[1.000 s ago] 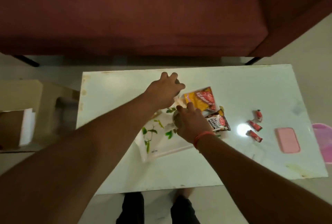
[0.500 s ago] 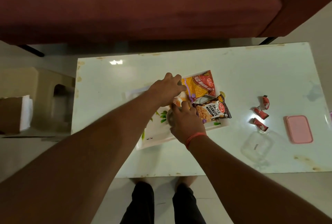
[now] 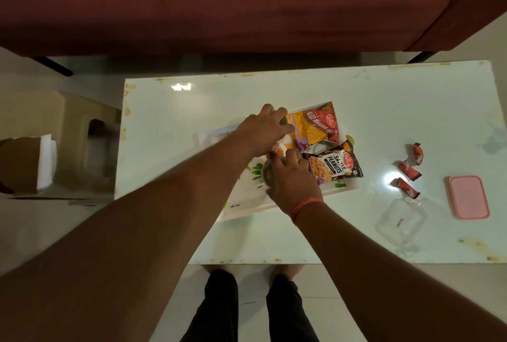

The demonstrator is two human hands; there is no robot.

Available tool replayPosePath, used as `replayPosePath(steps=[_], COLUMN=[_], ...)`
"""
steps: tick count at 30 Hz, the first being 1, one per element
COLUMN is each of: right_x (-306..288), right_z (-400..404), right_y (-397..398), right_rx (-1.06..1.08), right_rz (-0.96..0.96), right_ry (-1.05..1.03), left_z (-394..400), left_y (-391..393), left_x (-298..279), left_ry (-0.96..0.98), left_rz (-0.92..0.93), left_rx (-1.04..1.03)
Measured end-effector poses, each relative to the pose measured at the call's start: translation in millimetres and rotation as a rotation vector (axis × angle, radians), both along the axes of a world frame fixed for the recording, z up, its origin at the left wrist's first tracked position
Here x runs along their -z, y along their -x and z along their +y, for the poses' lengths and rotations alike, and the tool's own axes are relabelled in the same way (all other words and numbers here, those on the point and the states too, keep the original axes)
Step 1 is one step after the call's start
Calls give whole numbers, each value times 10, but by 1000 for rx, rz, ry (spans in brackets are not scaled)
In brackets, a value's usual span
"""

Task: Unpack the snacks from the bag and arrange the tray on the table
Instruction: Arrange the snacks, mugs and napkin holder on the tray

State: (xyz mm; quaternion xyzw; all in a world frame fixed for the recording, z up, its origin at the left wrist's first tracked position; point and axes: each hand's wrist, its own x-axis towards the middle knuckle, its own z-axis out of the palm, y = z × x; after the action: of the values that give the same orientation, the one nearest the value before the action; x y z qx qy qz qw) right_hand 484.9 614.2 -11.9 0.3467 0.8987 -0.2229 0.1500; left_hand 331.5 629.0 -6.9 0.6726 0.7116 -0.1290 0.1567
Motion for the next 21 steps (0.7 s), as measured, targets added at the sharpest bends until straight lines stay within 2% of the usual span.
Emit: replayPosePath(steps=[12, 15, 18, 21], right_x=[-36, -11, -75, -155], right_z=[-20, -13, 47, 245], right_y=[23, 32, 27, 22], right_rx=[-12, -8, 27, 113], right_rz=[-9, -43, -44, 97], right_ry=[-36, -7, 10, 5], left_z=[-25, -10, -78, -302], left_y=[96, 132, 302, 544], left_x=[46, 86, 61, -15], left_ry=[27, 40, 36, 18], left_rz=[-18, -72, -269, -462], left_rx=[62, 46, -103, -372])
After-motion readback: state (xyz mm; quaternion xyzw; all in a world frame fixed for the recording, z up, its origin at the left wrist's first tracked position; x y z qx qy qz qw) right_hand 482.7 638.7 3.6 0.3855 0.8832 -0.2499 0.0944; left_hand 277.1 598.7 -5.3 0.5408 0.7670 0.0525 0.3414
